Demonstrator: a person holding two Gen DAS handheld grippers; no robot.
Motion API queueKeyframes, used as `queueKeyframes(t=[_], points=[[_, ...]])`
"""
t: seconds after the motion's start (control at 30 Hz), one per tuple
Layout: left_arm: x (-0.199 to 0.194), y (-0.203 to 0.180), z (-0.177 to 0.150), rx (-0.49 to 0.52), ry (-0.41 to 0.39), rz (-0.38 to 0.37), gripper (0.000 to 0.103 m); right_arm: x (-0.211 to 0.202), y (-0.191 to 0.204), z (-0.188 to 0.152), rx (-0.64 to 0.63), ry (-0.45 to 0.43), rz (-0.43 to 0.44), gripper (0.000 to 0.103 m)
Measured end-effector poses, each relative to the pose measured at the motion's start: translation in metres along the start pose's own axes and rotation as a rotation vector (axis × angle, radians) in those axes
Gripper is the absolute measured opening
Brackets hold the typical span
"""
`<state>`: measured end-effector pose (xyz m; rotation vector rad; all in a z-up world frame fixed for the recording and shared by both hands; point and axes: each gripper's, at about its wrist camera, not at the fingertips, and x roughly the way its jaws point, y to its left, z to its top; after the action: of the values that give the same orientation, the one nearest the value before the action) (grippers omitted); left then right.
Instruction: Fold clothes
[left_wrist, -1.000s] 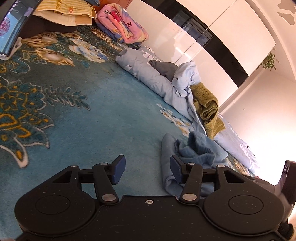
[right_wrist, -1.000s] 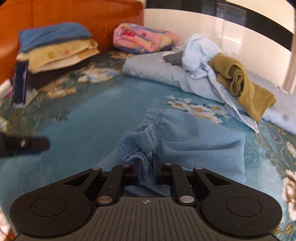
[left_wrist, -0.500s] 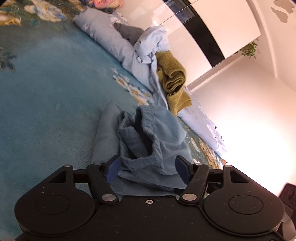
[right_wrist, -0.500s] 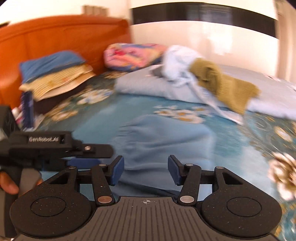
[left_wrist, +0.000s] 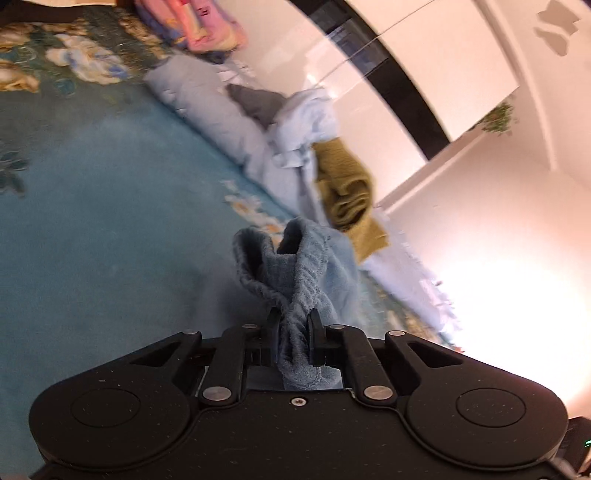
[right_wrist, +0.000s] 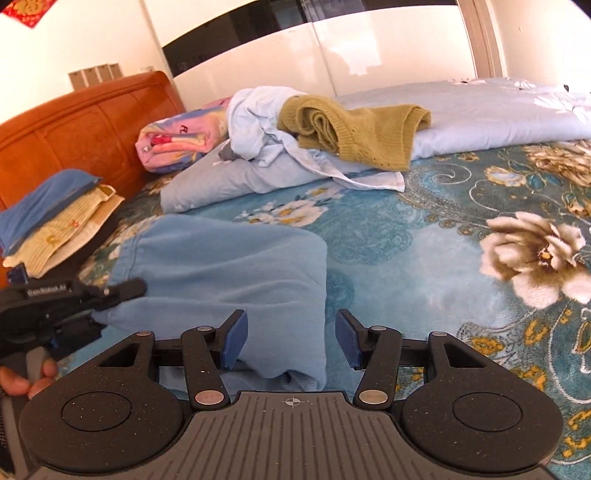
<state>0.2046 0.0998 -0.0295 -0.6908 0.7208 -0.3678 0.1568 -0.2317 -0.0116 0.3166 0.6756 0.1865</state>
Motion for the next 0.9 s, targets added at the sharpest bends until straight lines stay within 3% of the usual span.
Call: queueKeyframes(t=[0.1, 0.17, 0.23, 0.37, 0.5, 0.63, 0.67, 0.7, 0.73, 0.77, 0.83, 0.9], points=[[0.007, 0.021, -0.006, -0.063, 0.064, 0.007, 0.014, 0.014, -0.005, 0.002, 0.053, 0.019, 0.033, 0.053], [-0.005, 0.022, -0.004, -0.071, 0.057, -0.027, 0.038, 0.021, -0.006, 0.002, 0.077, 0.034, 0.060, 0.066], [-0.020, 0.019, 0.001, -0.008, 0.010, -0.019, 0.055, 0.026, -0.009, 0.003, 0.097, 0.035, 0.072, 0.079], [-0.015, 0.013, 0.012, 0.106, 0.006, 0.054, 0.072, 0.041, -0.027, 0.002, 0.224, 0.048, 0.095, 0.082], [0.023, 0.023, 0.007, 0.046, 0.128, 0.030, 0.071, 0.064, -0.044, -0.010, 0.410, 0.095, 0.153, 0.082], [0.030, 0.025, 0.004, -0.009, 0.143, -0.020, 0.069, 0.072, -0.049, -0.016, 0.477, 0.099, 0.182, 0.079], [0.031, 0.026, 0.003, -0.023, 0.146, -0.013, 0.061, 0.073, -0.049, -0.016, 0.478, 0.110, 0.191, 0.075], [0.031, 0.027, 0.002, -0.036, 0.147, 0.000, 0.052, 0.075, -0.048, -0.016, 0.480, 0.121, 0.200, 0.059], [0.032, 0.028, 0.000, -0.049, 0.148, 0.012, 0.036, 0.075, -0.047, -0.016, 0.485, 0.129, 0.195, 0.054], [0.028, 0.028, -0.001, -0.068, 0.141, 0.004, 0.028, 0.075, -0.045, -0.015, 0.492, 0.133, 0.181, 0.049], [0.020, 0.029, -0.002, -0.109, 0.126, -0.018, 0.023, 0.071, -0.040, -0.012, 0.473, 0.135, 0.162, 0.035], [0.009, 0.018, -0.005, -0.072, 0.118, -0.011, 0.021, 0.061, -0.032, -0.007, 0.440, 0.123, 0.170, 0.031]])
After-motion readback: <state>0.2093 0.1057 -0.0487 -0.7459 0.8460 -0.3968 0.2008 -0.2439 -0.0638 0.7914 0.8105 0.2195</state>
